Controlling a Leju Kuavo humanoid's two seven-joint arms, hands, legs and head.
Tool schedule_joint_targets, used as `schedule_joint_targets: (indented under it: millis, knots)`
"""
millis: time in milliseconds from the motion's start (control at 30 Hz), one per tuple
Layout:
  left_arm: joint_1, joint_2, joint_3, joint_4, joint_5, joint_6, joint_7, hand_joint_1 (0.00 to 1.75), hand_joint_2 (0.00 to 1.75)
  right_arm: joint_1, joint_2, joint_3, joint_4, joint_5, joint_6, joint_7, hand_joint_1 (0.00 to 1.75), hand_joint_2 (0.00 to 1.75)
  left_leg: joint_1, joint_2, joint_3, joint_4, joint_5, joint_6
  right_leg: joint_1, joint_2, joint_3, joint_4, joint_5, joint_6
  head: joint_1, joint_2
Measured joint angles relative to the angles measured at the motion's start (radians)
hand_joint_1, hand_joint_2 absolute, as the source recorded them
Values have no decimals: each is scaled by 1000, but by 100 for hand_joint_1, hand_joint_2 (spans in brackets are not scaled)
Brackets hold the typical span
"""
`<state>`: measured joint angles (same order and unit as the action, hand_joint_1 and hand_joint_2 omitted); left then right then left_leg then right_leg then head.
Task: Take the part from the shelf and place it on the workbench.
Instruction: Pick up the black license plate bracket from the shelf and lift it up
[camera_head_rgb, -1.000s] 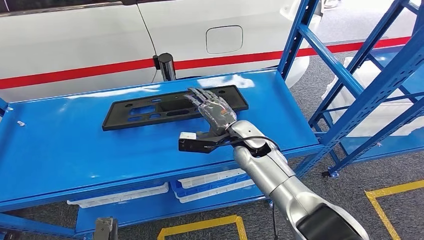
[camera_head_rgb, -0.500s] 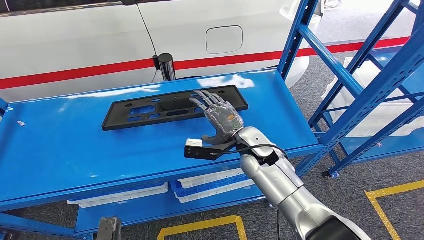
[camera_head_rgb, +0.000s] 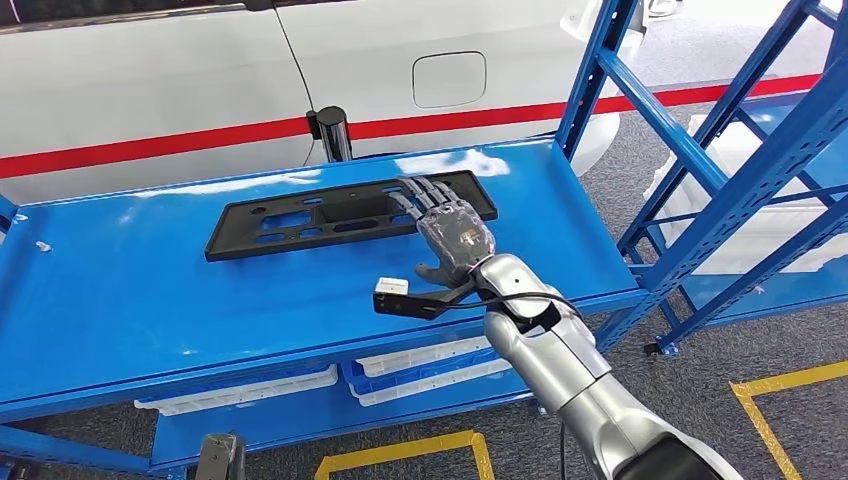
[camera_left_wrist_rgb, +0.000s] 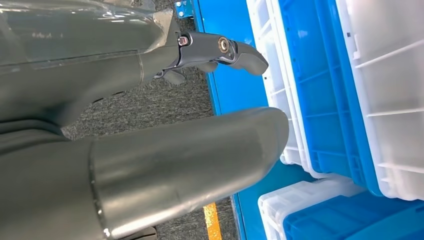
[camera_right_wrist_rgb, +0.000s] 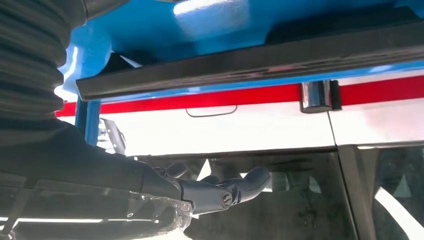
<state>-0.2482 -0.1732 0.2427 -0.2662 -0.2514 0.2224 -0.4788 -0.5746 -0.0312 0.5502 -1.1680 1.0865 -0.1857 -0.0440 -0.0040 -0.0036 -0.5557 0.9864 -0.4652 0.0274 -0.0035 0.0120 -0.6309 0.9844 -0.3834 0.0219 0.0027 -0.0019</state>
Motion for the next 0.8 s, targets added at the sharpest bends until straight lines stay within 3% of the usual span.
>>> schedule_joint_targets:
  millis: [467, 767, 800]
  knots:
    - [2, 1, -3, 8, 21, -8, 3, 0, 0, -97, 29, -159, 354, -14, -128, 20, 0, 175, 0, 0, 0, 0, 0, 0, 0, 0, 0, 0, 0, 0, 0, 0]
    - [1, 6, -13, 14, 23, -22, 14, 0, 0, -156, 25, -209, 488, 5, -185, 38, 0, 175, -1, 0, 3, 0, -1, 0, -2, 0, 2, 0, 0, 0, 0, 0]
    - [1, 6, -15, 16, 24, -21, 17, 0, 0, -166, 24, -214, 510, 11, -203, 36, 12, 175, -1, 0, 3, 0, 0, 0, -2, 0, 2, 0, 0, 0, 0, 0]
